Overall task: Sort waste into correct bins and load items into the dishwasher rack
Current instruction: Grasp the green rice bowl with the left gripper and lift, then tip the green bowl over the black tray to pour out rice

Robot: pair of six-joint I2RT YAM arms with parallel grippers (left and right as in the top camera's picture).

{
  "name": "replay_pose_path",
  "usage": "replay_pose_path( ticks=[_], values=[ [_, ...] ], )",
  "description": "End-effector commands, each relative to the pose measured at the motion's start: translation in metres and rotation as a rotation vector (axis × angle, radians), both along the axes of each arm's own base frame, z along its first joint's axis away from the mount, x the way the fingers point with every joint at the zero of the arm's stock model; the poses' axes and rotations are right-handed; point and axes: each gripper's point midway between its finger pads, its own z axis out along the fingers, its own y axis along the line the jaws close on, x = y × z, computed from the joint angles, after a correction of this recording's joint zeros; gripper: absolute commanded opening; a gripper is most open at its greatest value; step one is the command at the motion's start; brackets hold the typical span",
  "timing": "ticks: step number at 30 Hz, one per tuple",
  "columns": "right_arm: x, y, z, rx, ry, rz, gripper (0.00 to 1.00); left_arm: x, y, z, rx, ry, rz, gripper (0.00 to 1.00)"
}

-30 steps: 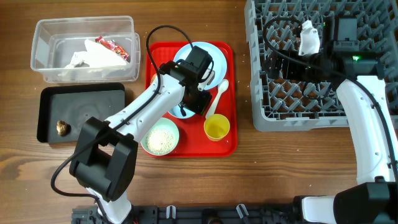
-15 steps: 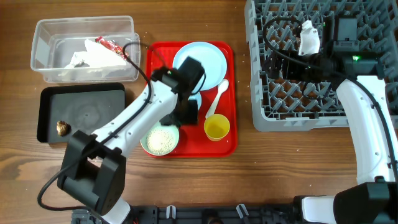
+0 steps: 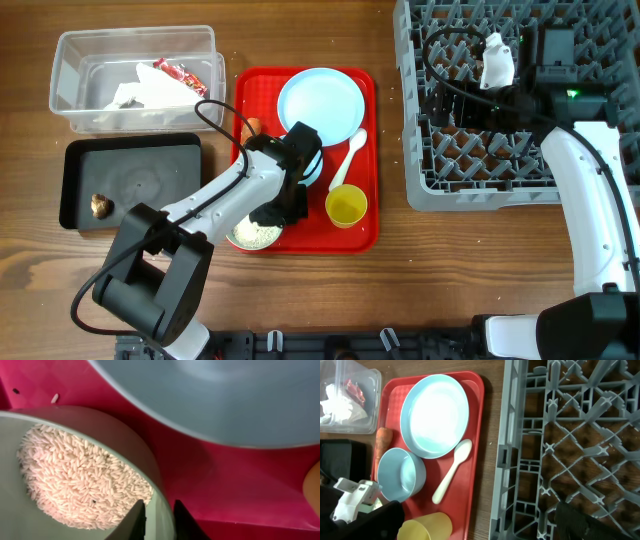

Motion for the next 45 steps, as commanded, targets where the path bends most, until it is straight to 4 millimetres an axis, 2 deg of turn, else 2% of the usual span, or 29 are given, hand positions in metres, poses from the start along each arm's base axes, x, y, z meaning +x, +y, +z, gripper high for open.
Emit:
replay_pose_path(
  ticks=[1,3,9,12,16,18,19,21,24,29,33,37,41,45],
  values=[
    [0.005,0.0,0.003,-0.008,-0.01,-0.001,1.0,0.001,-0.004,-0.001,-0.002,-0.023,-0.012,0.11],
    [0.005,0.0,0.003,-0.009,-0.01,-0.001,1.0,0.001,-0.009,-0.001,-0.007,-0.03,-0.025,0.04],
    [0.005,0.0,0.003,-0.009,-0.01,0.0,1.0,-0.002,-0.012,0.0,-0.008,-0.029,-0.04,0.04],
    [0.005,0.0,0.003,-0.01,-0.01,0.0,1.0,-0.001,-0.015,0.011,-0.043,-0.02,-0.024,0.04],
    [0.005,0.0,0.003,-0.01,-0.01,0.001,1.0,0.019,-0.018,0.05,-0.092,-0.083,-0.029,0.04],
    [0.005,0.0,0.003,-0.01,-0.01,0.0,1.0,0.035,-0.017,0.075,-0.128,-0.149,-0.007,0.04],
    [0.005,0.0,0.003,-0.01,-0.01,0.0,1.0,0.046,-0.016,0.094,-0.172,-0.199,-0.005,0.04],
    [0.005,0.0,0.003,-0.01,-0.011,0.001,1.0,0.058,-0.011,0.114,-0.216,-0.251,0.01,0.04],
    [0.005,0.0,0.003,-0.01,-0.011,0.001,1.0,0.071,0.012,0.132,-0.234,-0.312,0.063,0.04],
    [0.005,0.0,0.003,-0.01,-0.012,0.001,1.0,0.085,0.058,0.141,-0.278,-0.338,0.148,0.04],
    [0.005,0.0,0.003,-0.01,-0.011,0.001,1.0,0.099,0.111,0.145,-0.357,-0.366,0.229,0.04],
    [0.007,0.0,0.004,-0.01,-0.02,0.0,1.0,0.115,0.162,0.156,-0.48,-0.478,0.276,0.04],
    [0.009,0.0,0.005,-0.01,-0.029,0.0,1.0,0.118,0.199,0.159,-0.625,-0.562,0.286,0.04],
    [0.009,0.0,0.005,-0.008,-0.028,-0.002,1.0,0.121,0.219,0.149,-0.747,-0.594,0.288,0.04]
  ],
)
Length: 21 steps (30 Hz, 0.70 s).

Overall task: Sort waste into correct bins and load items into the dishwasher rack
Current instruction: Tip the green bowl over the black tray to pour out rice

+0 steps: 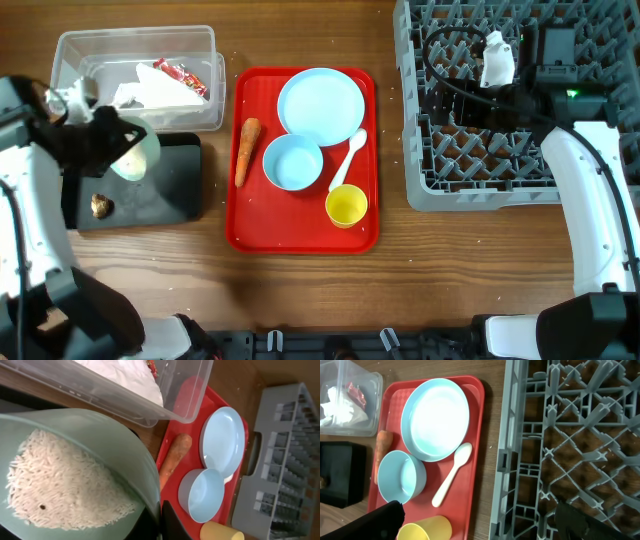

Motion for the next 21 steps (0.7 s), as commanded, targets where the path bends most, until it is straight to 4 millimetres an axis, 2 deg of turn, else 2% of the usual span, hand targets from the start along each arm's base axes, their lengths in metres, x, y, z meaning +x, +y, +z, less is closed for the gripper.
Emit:
replay_pose_path(
  ticks=[1,4,8,11,14,21],
  values=[
    [0.005,0.0,0.003,-0.007,-0.011,-0.001,1.0,0.006,-0.001,-0.007,-0.148,-0.103,-0.102,0.04],
    [0.004,0.0,0.003,-0.007,-0.008,-0.002,1.0,0.008,0.007,-0.027,-0.231,-0.081,-0.093,0.04],
    [0.004,0.0,0.002,-0.008,-0.003,-0.002,1.0,0.006,0.008,-0.041,-0.381,-0.067,-0.079,0.04],
    [0.003,0.0,0.002,-0.008,-0.001,-0.002,1.0,0.003,0.018,-0.045,-0.491,-0.065,-0.02,0.04],
    [0.002,0.0,0.001,-0.008,0.005,-0.002,1.0,0.0,0.029,-0.044,-0.527,-0.073,0.021,0.04],
    [0.0,0.0,0.0,-0.007,0.013,-0.002,1.0,-0.003,0.047,-0.015,-0.684,-0.186,0.104,0.04]
  ],
)
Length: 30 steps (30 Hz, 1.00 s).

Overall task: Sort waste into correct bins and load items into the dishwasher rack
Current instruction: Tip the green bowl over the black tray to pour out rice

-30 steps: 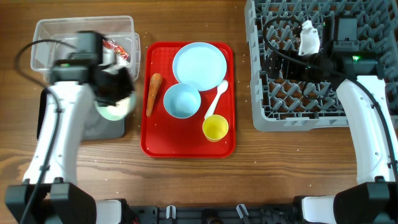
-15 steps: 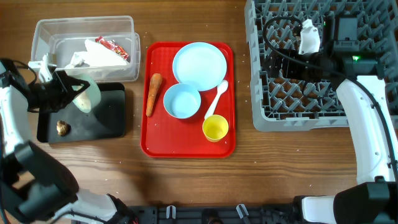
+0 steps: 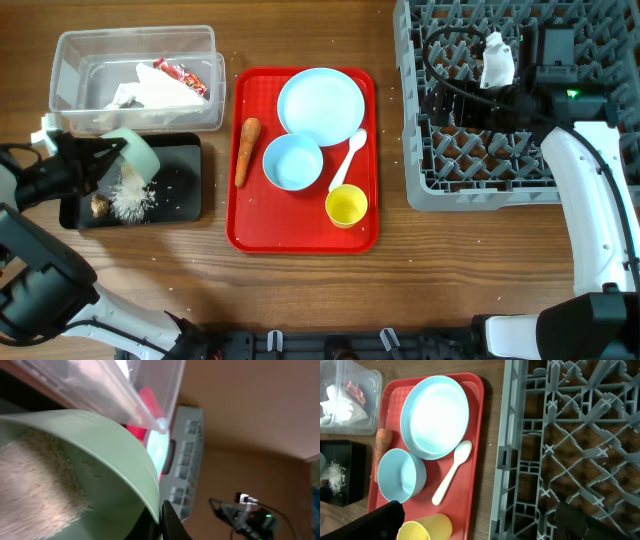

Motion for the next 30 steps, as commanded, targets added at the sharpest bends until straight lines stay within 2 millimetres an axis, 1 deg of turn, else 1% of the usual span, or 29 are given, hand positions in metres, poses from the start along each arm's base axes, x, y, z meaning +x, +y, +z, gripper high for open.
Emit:
replay_pose_path(
  ticks=[1,4,9,10,17,21,26,29,30],
  values=[
    [0.003,0.0,0.002,-0.007,0.001,-0.002,1.0,0.003,0.005,0.024,-0.12,-0.11,0.048,0.04],
    [0.002,0.0,0.001,-0.007,0.005,-0.002,1.0,0.004,0.004,0.032,-0.165,-0.132,0.058,0.04],
    [0.001,0.0,0.001,-0.008,0.008,-0.002,1.0,0.008,0.004,0.062,-0.311,-0.227,0.096,0.04],
    [0.001,0.0,0.001,-0.007,0.008,-0.002,1.0,0.009,0.004,0.065,-0.327,-0.235,0.1,0.04],
    [0.001,0.0,0.0,-0.008,0.012,-0.002,1.0,0.007,0.003,0.066,-0.344,-0.216,0.106,0.04],
    [-0.001,0.0,-0.001,-0.008,0.019,-0.002,1.0,0.007,0.005,0.059,-0.278,-0.233,0.09,0.04],
    [-0.001,0.0,-0.001,-0.008,0.021,-0.002,1.0,0.004,0.003,0.06,-0.314,-0.199,0.102,0.04],
    [-0.003,0.0,-0.002,-0.008,0.03,-0.002,1.0,0.0,-0.002,0.066,-0.394,-0.144,0.124,0.04],
    [-0.004,0.0,-0.002,-0.008,0.034,-0.002,1.0,-0.001,-0.004,0.067,-0.394,-0.143,0.124,0.04]
  ],
)
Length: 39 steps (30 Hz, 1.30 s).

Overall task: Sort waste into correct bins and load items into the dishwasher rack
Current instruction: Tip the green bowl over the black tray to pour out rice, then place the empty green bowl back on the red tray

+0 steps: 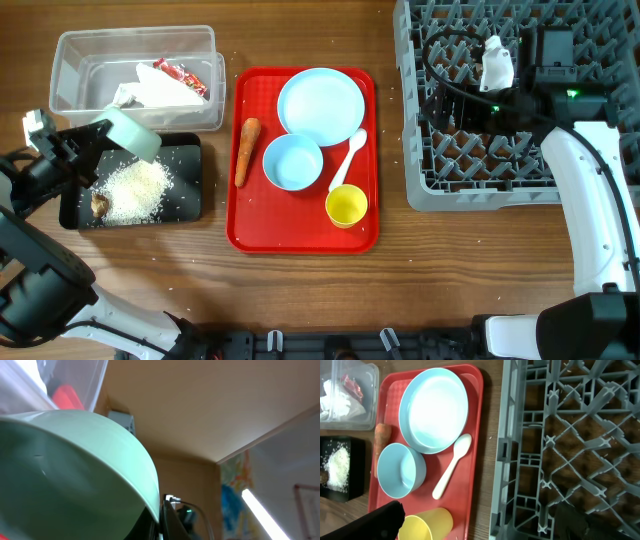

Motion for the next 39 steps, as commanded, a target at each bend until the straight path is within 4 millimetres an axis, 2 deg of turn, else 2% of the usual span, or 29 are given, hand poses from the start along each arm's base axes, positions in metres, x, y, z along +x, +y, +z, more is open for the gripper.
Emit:
replay_pose_path(
  ticks=[1,5,8,11,13,15,16,19,22,24,26,30,36,39],
  values=[
    [0.002,0.0,0.001,-0.008,0.004,-0.002,1.0,-0.004,0.0,0.003,-0.018,-0.016,0.017,0.04],
    [0.003,0.0,0.002,0.004,0.011,-0.024,1.0,-0.003,0.001,0.002,0.011,-0.037,0.014,0.04],
    [0.003,0.0,0.002,0.003,0.008,-0.023,1.0,-0.002,-0.008,0.005,0.012,-0.038,-0.01,0.04],
    [0.004,0.0,0.002,0.003,0.006,-0.023,1.0,0.0,-0.032,0.018,0.054,-0.078,-0.071,0.04],
    [0.004,0.001,0.002,0.007,0.005,-0.027,1.0,0.0,-0.057,0.029,0.112,-0.128,-0.137,0.04],
    [0.005,0.001,0.003,0.01,0.003,-0.027,1.0,-0.005,-0.089,0.032,0.203,-0.138,-0.243,0.04],
    [0.005,0.001,0.003,0.01,0.001,-0.027,1.0,-0.007,-0.098,0.031,0.227,-0.133,-0.275,0.04],
    [0.008,0.001,0.005,0.01,-0.012,-0.027,1.0,-0.02,-0.145,0.018,0.351,-0.078,-0.452,0.04],
    [0.009,0.001,0.005,0.01,-0.016,-0.027,1.0,-0.037,-0.18,-0.014,0.537,0.076,-0.626,0.04],
    [0.008,0.001,0.005,0.009,-0.015,-0.027,1.0,-0.044,-0.191,-0.034,0.676,0.194,-0.677,0.04],
    [0.008,0.001,0.005,0.008,-0.013,-0.025,1.0,-0.051,-0.19,-0.052,0.852,0.313,-0.691,0.04],
    [0.008,0.001,0.004,0.009,-0.012,-0.025,1.0,-0.068,-0.191,-0.066,1.137,0.443,-0.705,0.04],
    [0.008,0.001,0.005,0.009,-0.013,-0.025,1.0,-0.088,-0.227,-0.079,1.354,0.437,-0.792,0.04],
    [0.008,0.001,0.005,0.007,-0.016,-0.024,1.0,-0.102,-0.245,-0.094,1.454,0.399,-0.852,0.04]
  ],
)
